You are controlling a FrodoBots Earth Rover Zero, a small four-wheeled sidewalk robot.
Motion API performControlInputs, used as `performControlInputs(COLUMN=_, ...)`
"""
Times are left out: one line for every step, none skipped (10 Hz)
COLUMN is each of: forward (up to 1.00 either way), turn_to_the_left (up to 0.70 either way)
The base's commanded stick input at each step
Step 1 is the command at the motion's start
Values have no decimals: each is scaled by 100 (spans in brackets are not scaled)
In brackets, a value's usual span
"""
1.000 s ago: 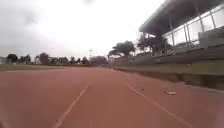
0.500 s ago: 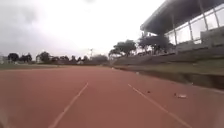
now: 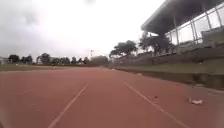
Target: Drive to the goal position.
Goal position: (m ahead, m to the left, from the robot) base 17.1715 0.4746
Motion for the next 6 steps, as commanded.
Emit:
performControlInputs(forward=70, turn_to_the_left=0)
performControlInputs(forward=70, turn_to_the_left=0)
performControlInputs(forward=70, turn_to_the_left=0)
performControlInputs(forward=70, turn_to_the_left=0)
performControlInputs(forward=70, turn_to_the_left=0)
performControlInputs(forward=70, turn_to_the_left=0)
